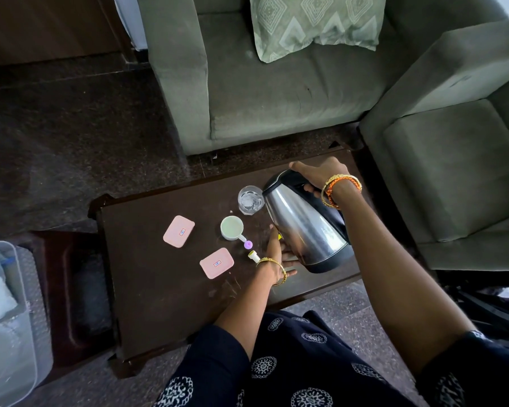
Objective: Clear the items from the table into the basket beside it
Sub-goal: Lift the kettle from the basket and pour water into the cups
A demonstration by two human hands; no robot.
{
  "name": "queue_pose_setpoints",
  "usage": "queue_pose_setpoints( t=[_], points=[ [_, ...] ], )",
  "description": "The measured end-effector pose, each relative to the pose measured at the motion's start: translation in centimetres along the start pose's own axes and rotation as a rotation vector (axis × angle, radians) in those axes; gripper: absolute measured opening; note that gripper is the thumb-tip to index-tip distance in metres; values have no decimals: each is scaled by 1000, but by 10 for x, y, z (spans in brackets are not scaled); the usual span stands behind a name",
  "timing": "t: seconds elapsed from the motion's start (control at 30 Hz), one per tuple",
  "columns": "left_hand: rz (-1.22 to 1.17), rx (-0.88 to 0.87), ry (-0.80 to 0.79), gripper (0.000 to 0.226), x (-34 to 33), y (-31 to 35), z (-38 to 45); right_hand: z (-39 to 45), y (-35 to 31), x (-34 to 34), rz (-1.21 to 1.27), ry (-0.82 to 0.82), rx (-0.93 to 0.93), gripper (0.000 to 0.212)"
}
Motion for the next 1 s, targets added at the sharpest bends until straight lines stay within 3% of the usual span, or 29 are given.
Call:
queue_pose_setpoints(
  t=[0.87, 1.0],
  points=[
    [20, -15, -4, 83, 2, 1, -4, -11, -2, 3, 4, 10, 15, 53],
    [49, -64, 12, 75, 7, 6, 0, -20, 12, 2, 31, 34, -12, 57]
  ],
)
Point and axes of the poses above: each hand's wrist, its own z-axis towards the middle knuckle, its own x-axis out of the back of the hand, y = z × x, the point moved 8 cm from there along z, towards the middle knuckle, and after that the axes turned 10 degrees about -z, right-handed, at the moved point
